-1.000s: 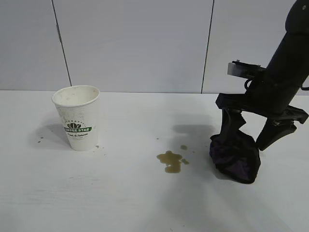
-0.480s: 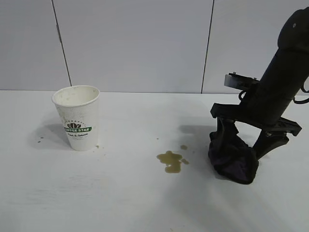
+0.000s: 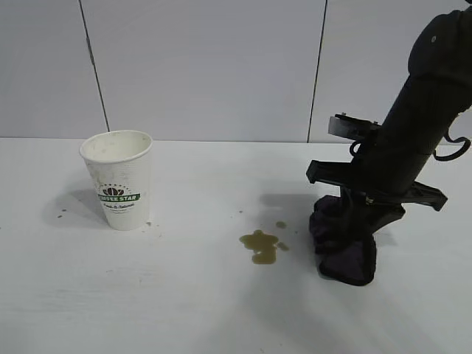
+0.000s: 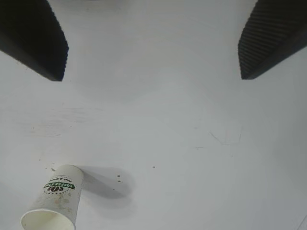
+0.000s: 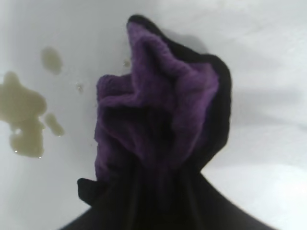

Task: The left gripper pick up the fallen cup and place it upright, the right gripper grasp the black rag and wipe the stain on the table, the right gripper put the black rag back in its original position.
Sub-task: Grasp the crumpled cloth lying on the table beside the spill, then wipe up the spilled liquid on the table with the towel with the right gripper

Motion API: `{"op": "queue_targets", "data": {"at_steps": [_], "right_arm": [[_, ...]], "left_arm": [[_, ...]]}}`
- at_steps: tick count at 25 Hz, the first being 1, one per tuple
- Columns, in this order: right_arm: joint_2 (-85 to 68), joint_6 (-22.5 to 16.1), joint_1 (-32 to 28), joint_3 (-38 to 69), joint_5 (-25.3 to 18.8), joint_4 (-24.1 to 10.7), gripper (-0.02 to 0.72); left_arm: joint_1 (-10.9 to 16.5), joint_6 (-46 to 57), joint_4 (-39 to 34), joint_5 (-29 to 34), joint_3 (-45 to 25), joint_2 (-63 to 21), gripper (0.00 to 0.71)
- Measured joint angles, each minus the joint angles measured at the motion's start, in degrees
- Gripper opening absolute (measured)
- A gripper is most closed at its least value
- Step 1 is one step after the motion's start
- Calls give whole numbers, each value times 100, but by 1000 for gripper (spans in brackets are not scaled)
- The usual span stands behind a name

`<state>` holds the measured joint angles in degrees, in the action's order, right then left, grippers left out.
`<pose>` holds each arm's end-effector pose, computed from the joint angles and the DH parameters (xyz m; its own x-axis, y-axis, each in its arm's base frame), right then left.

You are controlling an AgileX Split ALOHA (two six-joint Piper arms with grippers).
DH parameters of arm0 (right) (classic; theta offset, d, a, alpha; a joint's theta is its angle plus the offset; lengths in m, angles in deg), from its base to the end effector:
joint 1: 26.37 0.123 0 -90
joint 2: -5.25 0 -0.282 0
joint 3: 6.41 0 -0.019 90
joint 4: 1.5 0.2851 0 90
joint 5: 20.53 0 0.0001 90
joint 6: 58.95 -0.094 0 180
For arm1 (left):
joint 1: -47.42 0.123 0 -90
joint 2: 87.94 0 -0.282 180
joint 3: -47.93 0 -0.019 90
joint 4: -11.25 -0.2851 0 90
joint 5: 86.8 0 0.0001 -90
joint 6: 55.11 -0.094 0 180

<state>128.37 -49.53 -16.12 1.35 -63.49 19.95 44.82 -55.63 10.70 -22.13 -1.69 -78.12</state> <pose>0.3845 0.0934 0.0968 -0.9914 -0.0658 -0.1133 -0.0936 0.9607 0.2615 0.0357 -0.0008 0.2796 -0.5596 0.0386 -0.8278 0.0456 0.9988 0.0158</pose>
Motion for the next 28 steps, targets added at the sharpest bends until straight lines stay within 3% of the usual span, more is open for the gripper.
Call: {"op": "queue_targets", "data": {"at_steps": [8,14,18,28], "right_arm": [[-527,-33,0,-19,-281,110,90],[-849,46,256,-37,-243,686,90],[-855,71,797,-37,201,892,90],[-718,12,1809,-37,1796,940,90]], "left_arm": [[0,0,0,0,0,0,695],[0,0,0,0,0,0,695],[0,0,0,0,0,0,695],[0,0,0,0,0,0,695]]}}
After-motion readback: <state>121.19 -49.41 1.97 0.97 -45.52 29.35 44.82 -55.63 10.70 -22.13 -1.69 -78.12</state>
